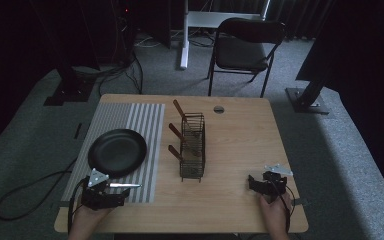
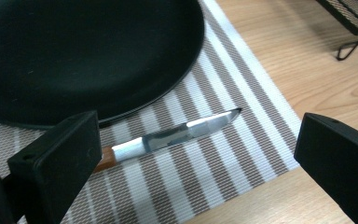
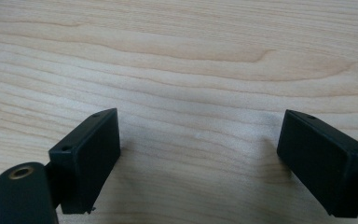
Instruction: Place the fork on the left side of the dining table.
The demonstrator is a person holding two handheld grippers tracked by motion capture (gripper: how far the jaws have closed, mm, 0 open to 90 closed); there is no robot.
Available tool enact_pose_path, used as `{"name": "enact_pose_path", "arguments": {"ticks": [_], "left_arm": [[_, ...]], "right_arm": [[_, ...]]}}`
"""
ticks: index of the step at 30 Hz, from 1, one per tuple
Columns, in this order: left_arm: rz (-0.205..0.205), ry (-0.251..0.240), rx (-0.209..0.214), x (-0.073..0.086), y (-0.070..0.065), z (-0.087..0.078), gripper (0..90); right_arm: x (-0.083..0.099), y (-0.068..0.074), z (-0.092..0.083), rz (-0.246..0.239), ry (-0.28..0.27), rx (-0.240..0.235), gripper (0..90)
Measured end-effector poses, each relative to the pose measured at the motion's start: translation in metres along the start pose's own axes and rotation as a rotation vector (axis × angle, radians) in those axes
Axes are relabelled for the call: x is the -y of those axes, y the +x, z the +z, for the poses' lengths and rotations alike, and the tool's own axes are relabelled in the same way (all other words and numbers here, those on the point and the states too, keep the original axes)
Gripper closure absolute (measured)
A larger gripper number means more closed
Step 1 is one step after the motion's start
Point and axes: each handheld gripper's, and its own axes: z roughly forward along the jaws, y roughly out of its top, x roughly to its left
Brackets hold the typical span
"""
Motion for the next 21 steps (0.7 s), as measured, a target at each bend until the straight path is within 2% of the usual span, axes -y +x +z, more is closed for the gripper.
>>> {"name": "enact_pose_path", "arguments": {"ticks": [3,9,13,15,19,21], "left_arm": [[0.005,-0.004,0.011,-0.005,-0.003,0.002,0.8],[0.058,-0.006,0.034,-0.018,-0.010,0.004,0.8],[0.071,-0.013,0.046,-0.028,-0.014,0.007,0.8],[0.070,-0.021,0.054,-0.032,-0.016,0.009,0.8],[0.095,-0.035,0.075,-0.041,-0.019,0.010,0.9],[0.105,-0.061,0.090,-0.045,-0.021,0.010,0.9]], "right_arm": [[0.000,0.000,0.000,0.000,0.000,0.000,12.8],[0.000,0.000,0.000,0.000,0.000,0.000,12.8],[0.000,0.000,0.000,-0.001,0.000,0.000,12.8],[0.000,0.000,0.000,-0.001,0.000,0.000,12.8],[0.000,0.000,0.000,-0.001,0.000,0.001,12.8],[0.000,0.000,0.000,-0.001,0.000,0.001,12.8]]}}
